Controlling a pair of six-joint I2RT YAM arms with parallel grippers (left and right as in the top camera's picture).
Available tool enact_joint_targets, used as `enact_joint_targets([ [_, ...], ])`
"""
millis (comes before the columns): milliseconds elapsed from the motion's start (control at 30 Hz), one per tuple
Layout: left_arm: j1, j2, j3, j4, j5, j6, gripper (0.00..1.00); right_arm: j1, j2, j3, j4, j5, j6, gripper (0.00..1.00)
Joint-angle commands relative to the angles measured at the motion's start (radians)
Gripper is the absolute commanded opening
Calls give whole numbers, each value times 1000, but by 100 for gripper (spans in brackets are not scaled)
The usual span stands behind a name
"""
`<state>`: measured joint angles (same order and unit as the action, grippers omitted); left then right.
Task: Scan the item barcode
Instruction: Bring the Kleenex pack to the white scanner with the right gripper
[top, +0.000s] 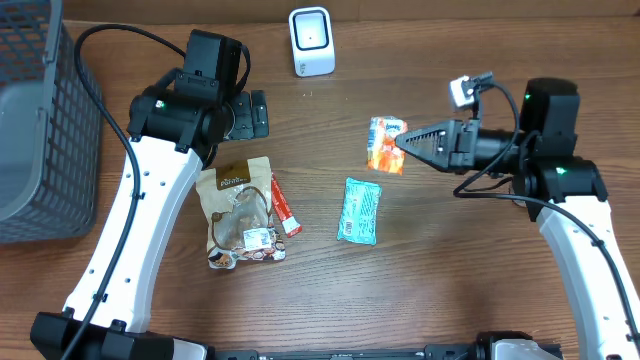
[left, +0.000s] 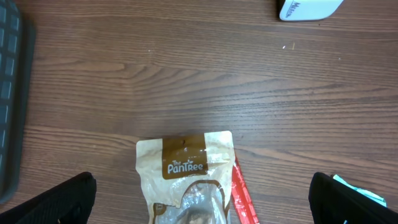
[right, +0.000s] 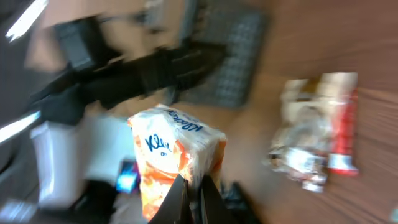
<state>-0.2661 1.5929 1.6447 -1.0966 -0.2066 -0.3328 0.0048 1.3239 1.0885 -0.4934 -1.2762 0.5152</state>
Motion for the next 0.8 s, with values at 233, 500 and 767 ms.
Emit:
enact_joint_targets([
  [233,4,-3,13,1,-10,19,100,167,58,-42,-192,759,-181,4],
  [500,4,-3,13,1,-10,19,100,197,116,34,-270,824,-211,4],
  [767,4,-3,13,1,-10,19,100,198,247,521,-724,998,-311,4],
])
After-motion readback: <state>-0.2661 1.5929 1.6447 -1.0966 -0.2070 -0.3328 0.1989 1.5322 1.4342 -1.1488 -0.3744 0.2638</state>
